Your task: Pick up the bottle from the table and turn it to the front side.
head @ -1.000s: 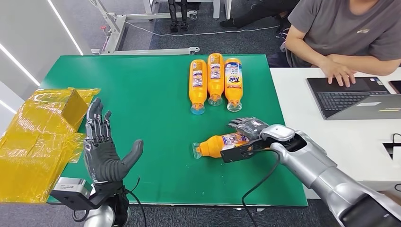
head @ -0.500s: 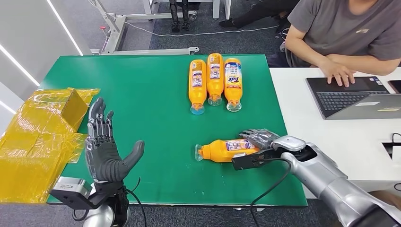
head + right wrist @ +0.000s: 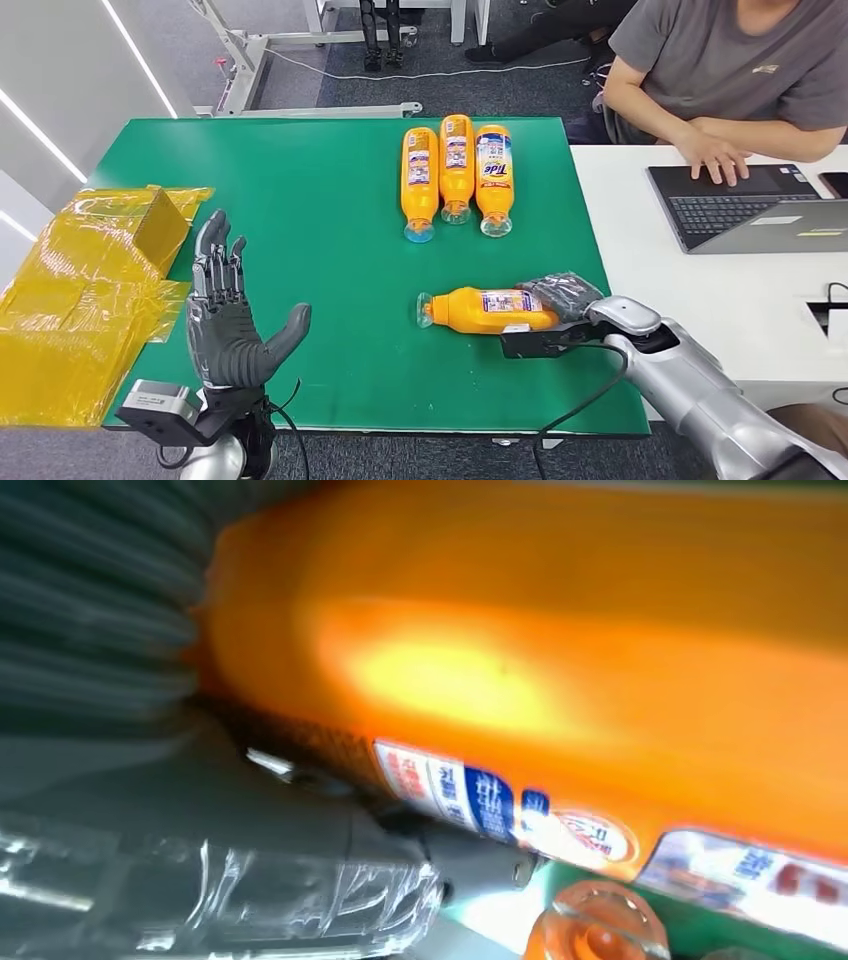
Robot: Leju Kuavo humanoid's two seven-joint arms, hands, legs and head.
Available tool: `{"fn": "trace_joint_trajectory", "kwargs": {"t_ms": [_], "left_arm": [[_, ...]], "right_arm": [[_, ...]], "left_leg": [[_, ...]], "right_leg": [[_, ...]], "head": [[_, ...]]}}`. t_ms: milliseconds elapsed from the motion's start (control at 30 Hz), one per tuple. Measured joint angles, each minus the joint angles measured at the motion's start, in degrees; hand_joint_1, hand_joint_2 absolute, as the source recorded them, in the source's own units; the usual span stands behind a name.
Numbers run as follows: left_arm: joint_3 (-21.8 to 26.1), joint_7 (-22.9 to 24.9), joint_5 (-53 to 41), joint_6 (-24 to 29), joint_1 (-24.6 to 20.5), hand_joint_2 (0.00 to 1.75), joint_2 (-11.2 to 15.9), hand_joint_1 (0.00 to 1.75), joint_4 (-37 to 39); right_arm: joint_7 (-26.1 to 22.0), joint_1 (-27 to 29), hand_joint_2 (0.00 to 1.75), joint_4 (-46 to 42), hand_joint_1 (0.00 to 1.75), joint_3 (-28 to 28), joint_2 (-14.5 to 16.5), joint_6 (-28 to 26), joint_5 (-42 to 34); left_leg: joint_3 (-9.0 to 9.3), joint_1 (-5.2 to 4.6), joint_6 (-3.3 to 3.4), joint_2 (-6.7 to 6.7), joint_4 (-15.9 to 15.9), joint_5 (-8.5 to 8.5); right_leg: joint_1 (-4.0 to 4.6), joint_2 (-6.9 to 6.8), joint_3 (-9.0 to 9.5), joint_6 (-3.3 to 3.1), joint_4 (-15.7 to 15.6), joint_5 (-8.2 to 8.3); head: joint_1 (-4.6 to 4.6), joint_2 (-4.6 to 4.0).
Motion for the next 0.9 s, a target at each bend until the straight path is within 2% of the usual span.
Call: {"fn": "trace_joint_trajectory", "kwargs": {"t_ms": [200,400,533,633,900], "left_arm": [[0.36,0.6,-1.43,0.87,0.36,1.75,-0.03,0.0,-0.16],[0.92,0.53,-1.63,3.6,1.07,1.75,-0.03,0.0,-0.37],[0.92,0.18,-1.04,5.22,1.03,1.75,-0.03,0.0,-0.37],[0.92,0.2,-0.05,5.31,0.9,1.75,-0.03,0.0,-0.37],[0.41,0.38,5.05,-0.1,0.52,1.75,-0.03,0.0,-0.36]], "right_arm": [[-0.84,7.05,1.75,-7.58,1.75,-6.64,3.28,-12.68,0.42],[-6.72,16.1,1.75,-19.26,1.75,-15.4,10.82,-29.62,-5.08],[-10.24,20.08,1.75,-24.69,1.75,-18.5,15.54,-37.35,-9.47],[-11.64,21.54,1.75,-26.9,1.75,-19.34,18.39,-39.34,-11.97],[-13.64,21.62,1.75,-26.88,1.75,-19.31,23.03,-35.89,-14.58]], "left_leg": [[-0.07,0.01,0.0,-0.02,-0.01,0.02],[-0.15,0.02,-0.02,-0.13,-0.09,0.01],[-0.18,0.02,-0.1,-0.14,-0.12,-0.04],[-0.18,0.01,-0.12,-0.09,-0.11,-0.05],[-0.18,0.01,-0.12,-0.08,-0.09,-0.05]], "right_leg": [[0.0,0.0,-0.07,0.0,0.03,0.01],[0.03,-0.12,-0.2,-0.1,0.05,-0.15],[0.04,-0.11,-0.23,-0.1,0.06,-0.2],[0.03,-0.06,-0.25,-0.1,0.05,-0.2],[0.02,-0.06,-0.25,-0.1,0.04,-0.19]], "head": [[0.02,0.0],[-0.01,0.0],[-0.01,0.0],[-0.01,0.0],[-0.01,0.0]]}}
